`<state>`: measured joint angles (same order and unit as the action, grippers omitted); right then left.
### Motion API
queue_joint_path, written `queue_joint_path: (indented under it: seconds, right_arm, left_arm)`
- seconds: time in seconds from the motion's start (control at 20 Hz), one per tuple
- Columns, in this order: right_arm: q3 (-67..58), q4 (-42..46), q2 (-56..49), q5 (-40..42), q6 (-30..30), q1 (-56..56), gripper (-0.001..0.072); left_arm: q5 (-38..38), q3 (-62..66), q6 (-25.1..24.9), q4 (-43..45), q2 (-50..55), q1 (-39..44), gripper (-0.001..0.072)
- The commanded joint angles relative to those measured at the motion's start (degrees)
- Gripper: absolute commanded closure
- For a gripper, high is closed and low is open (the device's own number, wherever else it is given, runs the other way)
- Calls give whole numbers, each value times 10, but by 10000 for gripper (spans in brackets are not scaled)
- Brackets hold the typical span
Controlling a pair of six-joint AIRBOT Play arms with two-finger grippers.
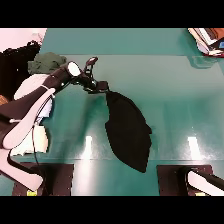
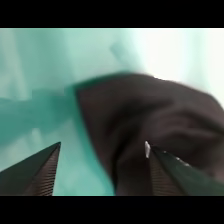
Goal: Fold the shirts.
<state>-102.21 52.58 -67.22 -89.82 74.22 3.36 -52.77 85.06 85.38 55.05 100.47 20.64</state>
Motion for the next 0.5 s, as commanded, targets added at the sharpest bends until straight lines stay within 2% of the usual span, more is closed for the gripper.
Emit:
queue_joint_path:
  seconds: [0.0,0.15,0.2,0.25,0.3,0.45]
  right_arm:
    - [66,-1,9,23,6,0,697]
    - [138,-1,33,81,6,0,697]
    - [160,-1,42,99,6,0,697]
    - [179,-1,48,111,6,0,697]
    - [198,-1,55,121,6,0,697]
    - [245,-1,71,135,6,0,697]
  left_arm:
    - [13,24,-31,-72,56,-5,84]
    - [21,29,-29,-75,62,-3,84]
    - [23,29,-29,-75,62,-1,108]
    - [22,29,-31,-75,62,2,254]
    - [23,29,-36,-75,62,7,348]
    - [30,29,-55,-72,62,19,348]
